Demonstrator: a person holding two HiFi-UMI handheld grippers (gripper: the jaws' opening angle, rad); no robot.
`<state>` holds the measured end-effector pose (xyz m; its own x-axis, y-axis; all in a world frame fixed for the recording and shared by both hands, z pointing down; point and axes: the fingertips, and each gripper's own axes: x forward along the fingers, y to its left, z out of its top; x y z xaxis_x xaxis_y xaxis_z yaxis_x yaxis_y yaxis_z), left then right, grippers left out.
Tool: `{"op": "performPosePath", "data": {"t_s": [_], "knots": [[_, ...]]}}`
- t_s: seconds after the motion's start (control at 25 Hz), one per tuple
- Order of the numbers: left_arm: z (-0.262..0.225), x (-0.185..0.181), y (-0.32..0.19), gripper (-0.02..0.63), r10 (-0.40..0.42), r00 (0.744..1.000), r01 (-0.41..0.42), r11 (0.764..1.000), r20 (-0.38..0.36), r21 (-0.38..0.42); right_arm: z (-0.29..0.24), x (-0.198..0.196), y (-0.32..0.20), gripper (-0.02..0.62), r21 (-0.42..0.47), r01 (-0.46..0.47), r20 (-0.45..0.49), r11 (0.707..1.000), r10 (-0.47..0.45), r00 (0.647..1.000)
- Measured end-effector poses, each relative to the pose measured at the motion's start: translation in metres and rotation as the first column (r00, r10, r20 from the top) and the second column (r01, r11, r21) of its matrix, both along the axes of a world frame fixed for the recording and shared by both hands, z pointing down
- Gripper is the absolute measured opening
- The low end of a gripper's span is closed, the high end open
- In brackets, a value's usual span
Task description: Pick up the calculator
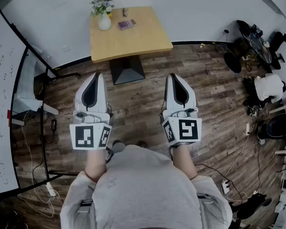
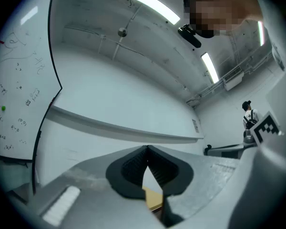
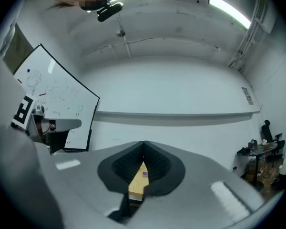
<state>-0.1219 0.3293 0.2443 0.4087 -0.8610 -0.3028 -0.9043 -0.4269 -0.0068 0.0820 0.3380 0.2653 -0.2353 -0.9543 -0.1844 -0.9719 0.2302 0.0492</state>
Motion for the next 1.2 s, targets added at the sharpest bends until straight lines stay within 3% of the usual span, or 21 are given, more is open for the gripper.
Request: {"op": "performPosePath", "data": {"t_s": [0.48, 0.72, 0.88, 1.08, 1.2], "knots": [[-0.003, 0.007, 0.002, 0.005, -0.006, 1.0, 0.006, 1.0, 0.002, 0.014, -0.003, 0.003, 0.0, 0.0, 0.017, 0.014, -0.002, 1.0, -0.014, 1.0], [-0.007, 0.01, 0.007, 0.006, -0.021, 1.0, 0.02, 0.999, 0.011, 0.029, -0.016, 0.003, 0.007, 0.001, 0.095, 0.032, -0.03, 0.995, -0.03, 0.999], [-0.007, 0.009, 0.012, 0.006, -0.03, 0.999, 0.029, 0.999, 0.022, 0.039, -0.02, -0.008, 0.013, 0.002, 0.126, 0.094, -0.073, 0.988, -0.085, 0.994], [-0.003, 0.01, 0.013, 0.006, -0.024, 1.0, 0.024, 0.999, 0.017, 0.024, -0.015, 0.0, 0.009, 0.0, 0.1, 0.077, 0.025, 0.992, -0.08, 0.997], [0.001, 0.012, 0.009, 0.005, 0.001, 1.0, -0.001, 1.0, 0.009, 0.001, -0.008, 0.004, 0.0, 0.0, 0.07, 0.053, 0.037, 0.996, -0.055, 0.998]]}}
